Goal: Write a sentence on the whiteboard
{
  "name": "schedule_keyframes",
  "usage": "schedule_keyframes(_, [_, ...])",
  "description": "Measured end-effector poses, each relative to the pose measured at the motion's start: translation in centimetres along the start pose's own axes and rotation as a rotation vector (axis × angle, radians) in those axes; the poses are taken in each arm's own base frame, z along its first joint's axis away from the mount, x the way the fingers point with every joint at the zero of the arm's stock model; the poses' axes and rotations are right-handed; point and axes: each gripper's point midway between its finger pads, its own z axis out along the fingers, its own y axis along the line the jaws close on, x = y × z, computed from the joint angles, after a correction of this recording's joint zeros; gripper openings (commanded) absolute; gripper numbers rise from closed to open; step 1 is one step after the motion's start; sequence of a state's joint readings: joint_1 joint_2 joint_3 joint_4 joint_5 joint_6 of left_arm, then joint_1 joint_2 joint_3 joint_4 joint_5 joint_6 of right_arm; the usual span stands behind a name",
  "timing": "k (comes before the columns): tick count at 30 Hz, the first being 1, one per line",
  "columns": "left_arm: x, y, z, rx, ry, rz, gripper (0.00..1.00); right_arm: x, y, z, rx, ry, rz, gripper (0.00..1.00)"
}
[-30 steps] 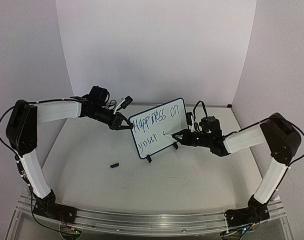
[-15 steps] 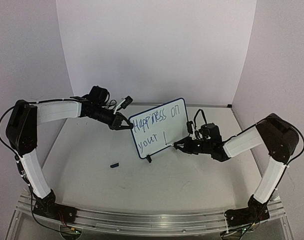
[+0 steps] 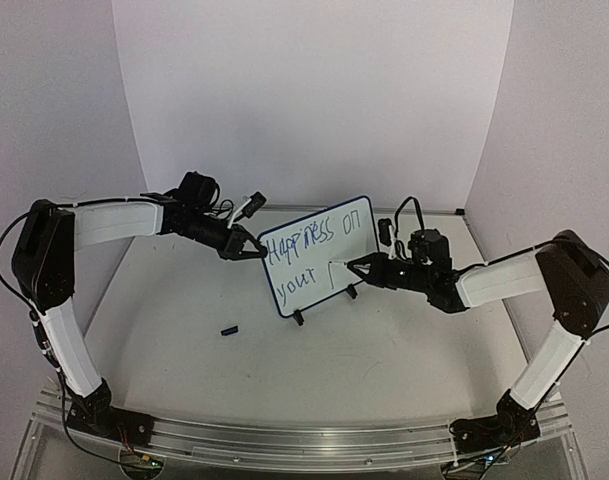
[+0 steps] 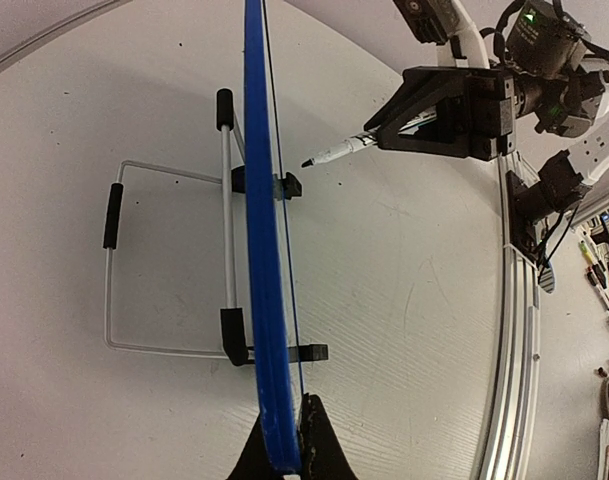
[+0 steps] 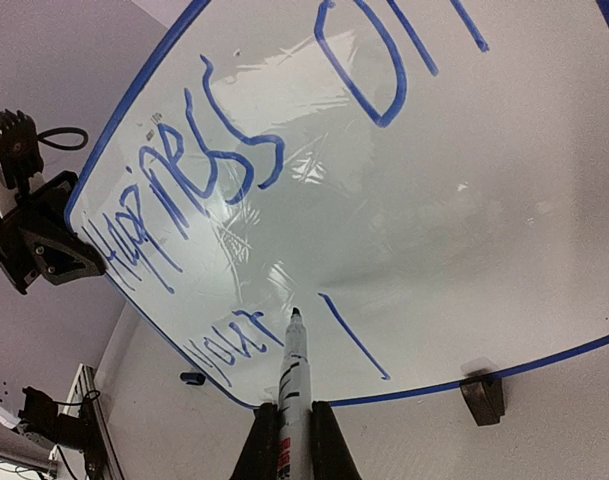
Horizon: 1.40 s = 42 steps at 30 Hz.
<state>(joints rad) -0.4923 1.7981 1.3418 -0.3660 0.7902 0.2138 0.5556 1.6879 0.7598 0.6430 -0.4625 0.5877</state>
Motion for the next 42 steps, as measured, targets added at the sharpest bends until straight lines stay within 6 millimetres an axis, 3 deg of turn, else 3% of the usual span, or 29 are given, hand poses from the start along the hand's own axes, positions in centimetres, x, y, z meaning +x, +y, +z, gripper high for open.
schedule_keyframes(11, [0.0, 0.0, 0.0, 0.0, 0.0, 0.0, 0.0, 0.3, -1.1, 1.2, 0.025, 0.011, 0.005, 0.0])
schedule_keyframes(23, [0.0, 0.0, 0.0, -0.001, 0.0, -0.004, 0.0, -0.3, -2.2, 1.2, 0.086, -0.028, 0.01, 0.0])
schedule_keyframes(42, [0.0, 0.0, 0.0, -0.001, 0.0, -0.004, 0.0, 1.3, -1.7, 1.6, 0.025, 0.039, 0.03, 0.0])
